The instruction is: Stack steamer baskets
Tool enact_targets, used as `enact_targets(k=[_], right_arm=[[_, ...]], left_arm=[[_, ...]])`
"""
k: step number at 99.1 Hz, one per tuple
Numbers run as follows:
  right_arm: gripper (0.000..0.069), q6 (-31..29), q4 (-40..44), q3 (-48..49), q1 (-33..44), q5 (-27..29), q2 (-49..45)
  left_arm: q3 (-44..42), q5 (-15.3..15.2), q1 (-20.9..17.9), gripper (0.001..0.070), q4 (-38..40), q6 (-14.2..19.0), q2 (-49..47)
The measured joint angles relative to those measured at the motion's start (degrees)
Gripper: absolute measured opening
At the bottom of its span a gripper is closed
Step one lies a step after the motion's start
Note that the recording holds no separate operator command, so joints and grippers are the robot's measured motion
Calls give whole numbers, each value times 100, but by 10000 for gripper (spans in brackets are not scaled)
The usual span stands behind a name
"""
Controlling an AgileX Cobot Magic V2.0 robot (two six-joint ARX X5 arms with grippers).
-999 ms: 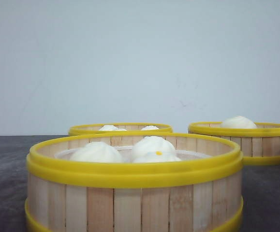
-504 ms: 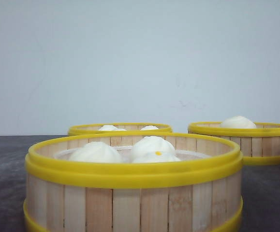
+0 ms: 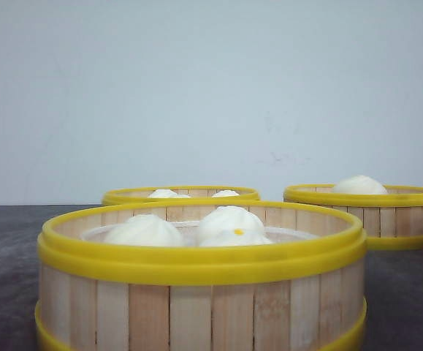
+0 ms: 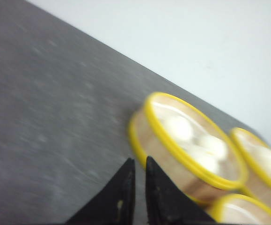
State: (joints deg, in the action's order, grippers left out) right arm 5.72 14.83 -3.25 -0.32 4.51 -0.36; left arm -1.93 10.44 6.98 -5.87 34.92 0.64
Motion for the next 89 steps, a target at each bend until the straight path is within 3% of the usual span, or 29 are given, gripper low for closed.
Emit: enact_targets(k=[8,19,25,33,40,50,65,72,79,89], right_arm=[[7,-7,-160,0,0,-2,0],[7,-184,-531,0,0,-155,0],[7,-339,-660,0,0,-179,0],[7,-487,-686,0,0,-181,0],[7,-568,-688,0,0,-184,0],[7,-616,-693,0,0,-181,0],[7,-691,-693,0,0,-188,0],[7,-881,-693,0,0,-199,0],[7,-1093,-693,0,0,-197,0],[7,-1290,-684,0,0,-199,0]], left_arm=[[-4,407,0,27,133,363,0],[-7,1071,0,169,505,769,0],[-68,1379,0,202,579,898,2],[-214,1480,0,218,442,1029,90],[-466,1373,0,235,11,1080,343],[-949,1222,0,327,-588,861,966],[-2140,1209,0,544,-892,-33,2516],[-2861,1392,0,620,-857,-308,3353],[-3628,1751,0,639,-887,-380,4214],[-4802,1954,0,579,-1458,-192,5486]])
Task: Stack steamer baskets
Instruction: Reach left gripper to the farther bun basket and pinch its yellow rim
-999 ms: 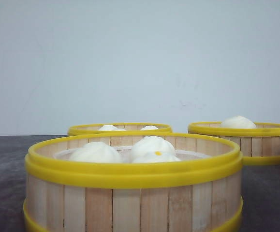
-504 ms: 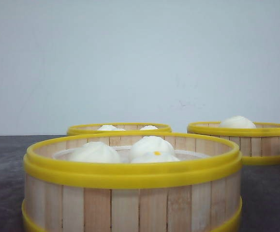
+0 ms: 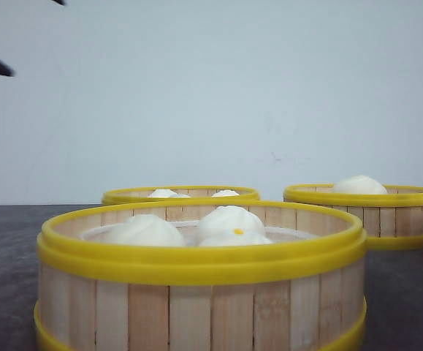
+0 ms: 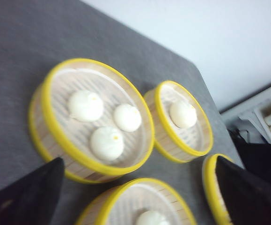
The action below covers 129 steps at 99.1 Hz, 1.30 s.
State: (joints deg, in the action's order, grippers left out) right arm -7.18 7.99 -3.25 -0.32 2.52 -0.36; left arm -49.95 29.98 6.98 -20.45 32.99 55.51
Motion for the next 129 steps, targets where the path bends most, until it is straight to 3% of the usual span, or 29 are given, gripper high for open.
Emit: enact_targets(k=[12,24,36,53,81,102,119,129], right_arm=[[7,-81,114,0,0,0,0],[7,-87,223,0,0,2,0],[7,-177,227,0,0,2,0],[7,-236,409,0,0,2,0],[7,-275,719,0,0,0,0],[7,-275,717,0,0,0,0],[7,-275,717,0,0,0,0],[7,-275,719,0,0,0,0]], left_arm=[[-1397,-24,-2,520,-1307,-66,1456],[-2658,-46,59,511,-2457,-354,2710],[-3432,-205,278,512,-3095,-667,3665],[-3580,-903,682,512,-3156,-861,4437],[-3580,-938,817,512,-3060,-925,5211],[-3580,-1215,817,509,-2948,-927,5536],[-3580,-1353,815,411,-2542,-922,5545],[-3580,-1353,817,389,-2245,-787,5545]])
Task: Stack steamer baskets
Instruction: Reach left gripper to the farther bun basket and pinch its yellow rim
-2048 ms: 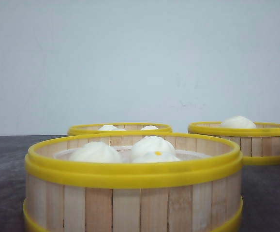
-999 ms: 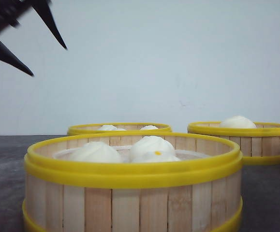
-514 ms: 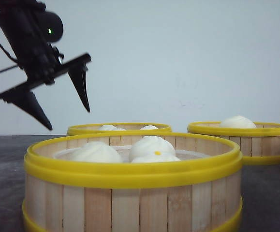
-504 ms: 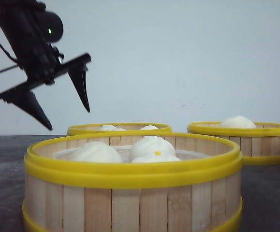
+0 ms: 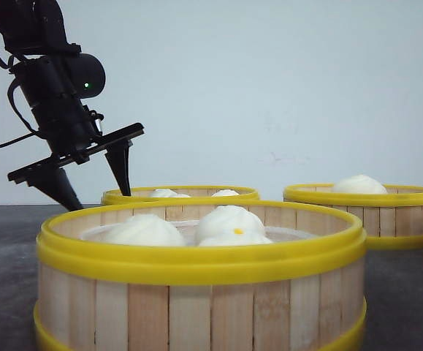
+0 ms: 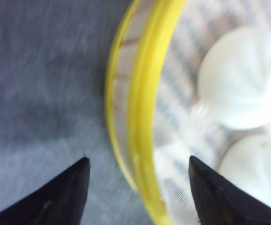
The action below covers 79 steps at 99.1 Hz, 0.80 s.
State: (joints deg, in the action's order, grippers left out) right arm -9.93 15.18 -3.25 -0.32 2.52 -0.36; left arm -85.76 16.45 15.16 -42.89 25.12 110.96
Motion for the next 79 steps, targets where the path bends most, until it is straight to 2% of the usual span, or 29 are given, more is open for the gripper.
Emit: enact_targets(k=[22,45,51,68,79], right_arm=[[7,0,0,0,0,0,0],[7,0,-2,0,0,0,0],[7,0,0,0,0,0,0],[7,0,0,0,0,0,0],[7,0,-2,0,0,0,0]], left_arm=[[-11,-219,4,383,173,125,109],[-74,-184,13,377,24,149,350],[-85,-173,28,330,37,146,352],[-149,-192,90,102,44,164,352],[-175,-151,83,67,61,212,354]])
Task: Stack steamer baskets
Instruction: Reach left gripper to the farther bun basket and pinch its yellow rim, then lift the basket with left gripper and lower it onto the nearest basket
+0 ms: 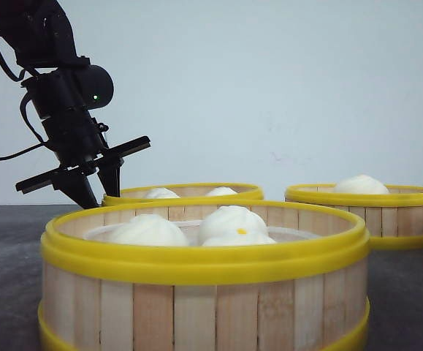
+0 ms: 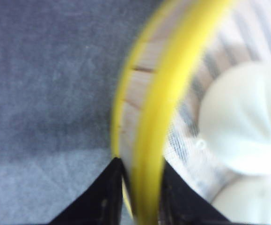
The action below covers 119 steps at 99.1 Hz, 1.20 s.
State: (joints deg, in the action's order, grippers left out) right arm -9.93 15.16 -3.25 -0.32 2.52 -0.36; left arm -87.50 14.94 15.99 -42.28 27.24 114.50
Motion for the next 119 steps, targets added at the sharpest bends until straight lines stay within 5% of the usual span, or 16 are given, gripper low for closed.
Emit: enact_targets(k=[21,35,52,65,81,97,119], right_arm=[[7,-85,4,0,0,-2,0],[7,-90,7,2,0,-2,0],[7,-116,9,0,0,-2,0],[7,-199,59,0,0,-2,0],[7,-280,138,0,0,-2,0],[7,-402,184,0,0,-173,0],[7,-481,190,0,0,-588,0]], left_arm=[[-328,181,0,61,-153,-13,175],[-881,605,11,59,-577,-74,249],[-1963,754,37,58,-1423,-417,249],[-2835,717,37,58,-2444,-890,249],[-3700,179,55,58,-3943,-1683,245],[-3661,-9,271,54,-3989,-2028,-55],[-3143,52,1180,54,-3987,-2194,-960]])
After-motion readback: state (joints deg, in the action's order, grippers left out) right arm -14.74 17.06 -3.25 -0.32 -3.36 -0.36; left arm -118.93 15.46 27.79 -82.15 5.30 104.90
